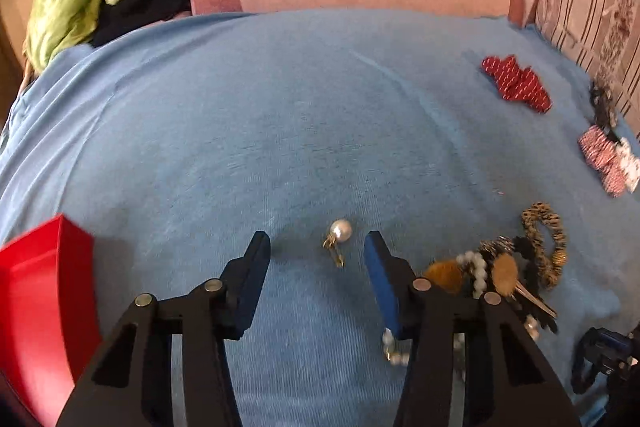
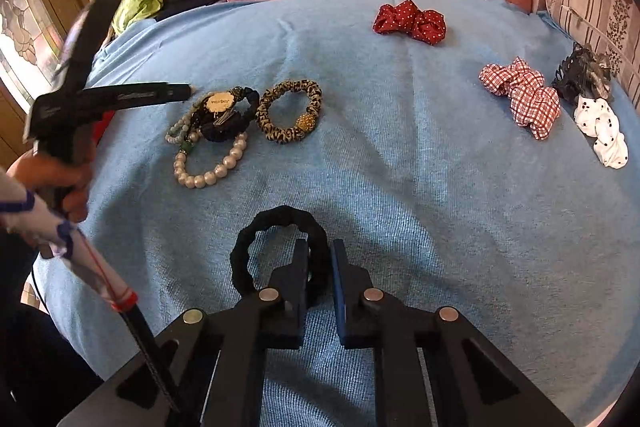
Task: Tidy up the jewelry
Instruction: 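Grasp the black scrunchie with the right gripper while the left gripper grasps the pearl earring, then carry both items into the red tray and open both grippers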
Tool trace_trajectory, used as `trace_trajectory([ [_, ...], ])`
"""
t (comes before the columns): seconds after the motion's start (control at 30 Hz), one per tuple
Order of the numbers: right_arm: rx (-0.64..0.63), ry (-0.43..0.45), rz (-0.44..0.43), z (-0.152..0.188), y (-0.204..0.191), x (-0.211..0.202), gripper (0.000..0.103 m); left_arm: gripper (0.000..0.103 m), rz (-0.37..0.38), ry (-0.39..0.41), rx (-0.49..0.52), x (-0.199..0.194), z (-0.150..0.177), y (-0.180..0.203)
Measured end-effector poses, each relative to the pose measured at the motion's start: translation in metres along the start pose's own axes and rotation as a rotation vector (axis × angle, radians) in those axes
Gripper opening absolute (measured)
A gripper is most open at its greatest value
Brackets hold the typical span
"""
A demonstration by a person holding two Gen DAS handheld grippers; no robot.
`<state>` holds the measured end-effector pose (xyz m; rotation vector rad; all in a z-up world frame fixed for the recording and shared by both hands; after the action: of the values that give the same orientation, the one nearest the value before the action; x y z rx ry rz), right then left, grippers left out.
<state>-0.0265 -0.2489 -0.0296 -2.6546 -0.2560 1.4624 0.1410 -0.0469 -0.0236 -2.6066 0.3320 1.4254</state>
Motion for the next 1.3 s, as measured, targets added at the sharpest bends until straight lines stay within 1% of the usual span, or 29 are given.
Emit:
trace_trajectory([
  [0.03,0.001,0.0,-0.001,0.0,0.0,0.0,0.012,0.048,-0.019,0.001,0.006,0.003,-0.002,0.001],
  [0.07,0.001,-0.001,-0.001,0.0,0.0,0.001,0.012,0.048,-0.022,0.009,0.008,0.006,-0.005,0.002],
  [0.1,0.003,-0.004,-0.002,0.0,0.001,0.001,0.012,0.047,-0.018,0.013,0.009,0.008,-0.008,0.002],
  [0.13,0.005,-0.005,-0.004,0.0,0.001,0.002,0.012,0.043,-0.014,0.017,0.012,0.009,-0.009,0.003],
  [0.2,0.008,-0.005,-0.006,-0.001,0.002,0.002,0.012,0.013,-0.009,0.037,0.035,0.008,-0.009,0.006],
  [0.23,0.009,-0.005,-0.007,-0.001,0.002,0.002,0.012,0.011,-0.014,0.042,0.046,0.006,-0.008,0.007],
  [0.27,0.01,-0.004,-0.008,-0.001,0.002,0.002,0.012,0.011,-0.016,0.05,0.056,0.004,-0.005,0.008],
  [0.3,0.011,-0.001,-0.009,-0.001,0.002,0.001,0.012,0.011,-0.002,0.053,0.053,0.001,-0.002,0.008],
  [0.43,0.012,0.034,-0.015,-0.002,0.001,-0.006,0.012,0.011,0.04,0.075,0.003,-0.018,0.009,0.001],
  [0.6,0.012,0.068,-0.016,-0.005,0.0,-0.013,0.012,0.011,0.085,0.125,-0.038,-0.056,0.019,-0.006],
  [0.73,0.005,0.103,-0.019,-0.009,-0.003,-0.018,0.012,0.011,0.106,0.18,-0.065,-0.087,0.024,-0.013],
  [0.9,-0.026,0.132,-0.023,-0.01,-0.013,-0.022,0.012,0.011,0.109,0.219,-0.085,-0.113,0.027,-0.024],
  [1.07,-0.048,0.132,-0.035,-0.013,-0.024,-0.021,0.012,0.011,0.108,0.248,-0.144,-0.132,0.031,-0.053],
  [1.3,-0.082,0.141,-0.073,-0.026,-0.055,-0.028,0.012,0.011,0.082,0.282,-0.25,-0.154,0.04,-0.116],
])
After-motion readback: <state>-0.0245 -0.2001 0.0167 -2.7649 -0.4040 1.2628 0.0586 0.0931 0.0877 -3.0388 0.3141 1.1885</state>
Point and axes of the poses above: each gripper's, at about its wrist camera, not at the fingertips, and x roughly the way its jaws point, y to its right, z to its underside, the point moved 4 cm from there along x, roughly the way its jaws point, and after that the axes turned 2 degrees about -x, right-handed, at the moved point
